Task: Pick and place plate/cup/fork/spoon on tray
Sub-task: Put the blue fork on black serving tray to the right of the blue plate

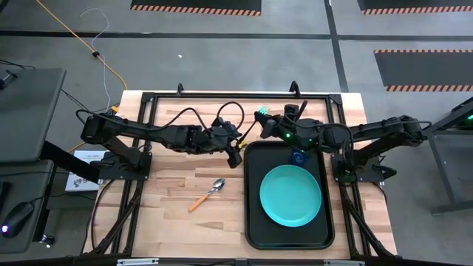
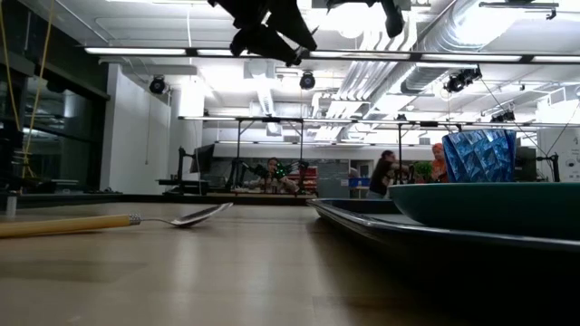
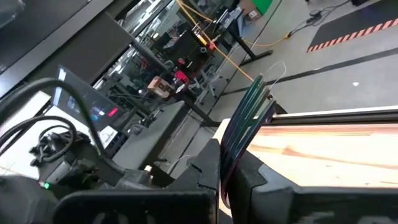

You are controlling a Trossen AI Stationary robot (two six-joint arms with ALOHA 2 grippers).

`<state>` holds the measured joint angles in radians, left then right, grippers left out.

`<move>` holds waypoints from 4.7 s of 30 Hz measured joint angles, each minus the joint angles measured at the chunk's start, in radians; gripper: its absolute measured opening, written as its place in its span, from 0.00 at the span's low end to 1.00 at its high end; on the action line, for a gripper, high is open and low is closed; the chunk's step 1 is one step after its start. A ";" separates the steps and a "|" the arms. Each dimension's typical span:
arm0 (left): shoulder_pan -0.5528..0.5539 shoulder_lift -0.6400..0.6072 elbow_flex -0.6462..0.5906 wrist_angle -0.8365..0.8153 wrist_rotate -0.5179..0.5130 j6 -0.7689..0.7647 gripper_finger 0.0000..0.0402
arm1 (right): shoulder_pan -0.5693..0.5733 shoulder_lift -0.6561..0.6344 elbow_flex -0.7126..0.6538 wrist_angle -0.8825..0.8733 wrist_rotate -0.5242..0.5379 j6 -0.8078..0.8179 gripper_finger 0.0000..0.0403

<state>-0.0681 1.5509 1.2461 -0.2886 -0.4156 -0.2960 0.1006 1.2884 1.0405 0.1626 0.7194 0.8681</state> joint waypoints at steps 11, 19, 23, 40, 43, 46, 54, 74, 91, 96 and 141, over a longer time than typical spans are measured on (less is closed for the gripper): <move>-0.003 0.000 0.000 0.084 -0.014 0.037 0.24 | 0.005 0.062 0.000 0.044 -0.005 0.043 0.00; 0.010 0.000 0.000 0.084 -0.031 0.040 0.12 | 0.021 0.075 0.000 0.043 -0.002 0.066 0.00; 0.011 0.000 0.000 0.080 -0.040 0.075 0.04 | 0.031 0.074 0.000 0.035 0.019 0.065 0.00; 0.009 -0.023 0.001 -0.012 0.053 0.082 0.03 | 0.024 -0.033 0.000 -0.094 -0.075 0.019 0.43; 0.009 -0.057 0.000 -0.042 0.123 0.077 0.03 | 0.024 -0.098 0.000 -0.136 -0.078 -0.027 0.53; 0.015 -0.101 0.000 -0.080 0.239 0.060 0.02 | 0.021 -0.173 0.000 -0.167 -0.157 -0.086 0.57; 0.091 -0.140 0.000 -0.074 1.019 -0.249 0.02 | 0.030 -0.270 0.001 -0.317 -0.553 -0.223 0.58; 0.100 -0.044 -0.005 0.143 1.278 -0.720 0.02 | 0.177 -0.163 0.001 -0.327 -0.440 -0.695 0.58; 0.122 -0.003 -0.004 0.259 1.240 -0.794 0.02 | 0.188 -0.159 0.000 -0.390 -0.335 -0.834 0.55; 0.121 0.013 -0.004 0.275 1.240 -0.802 0.02 | 0.188 -0.149 0.000 -0.383 -0.332 -0.850 0.42; 0.333 0.016 -0.003 0.549 1.143 -0.462 0.60 | 0.496 -0.319 -0.001 -0.806 -0.777 0.072 0.00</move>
<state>0.2646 1.5669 1.2430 0.2604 0.7276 -0.7580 0.5969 0.9695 1.0397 -0.6435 -0.0576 0.9397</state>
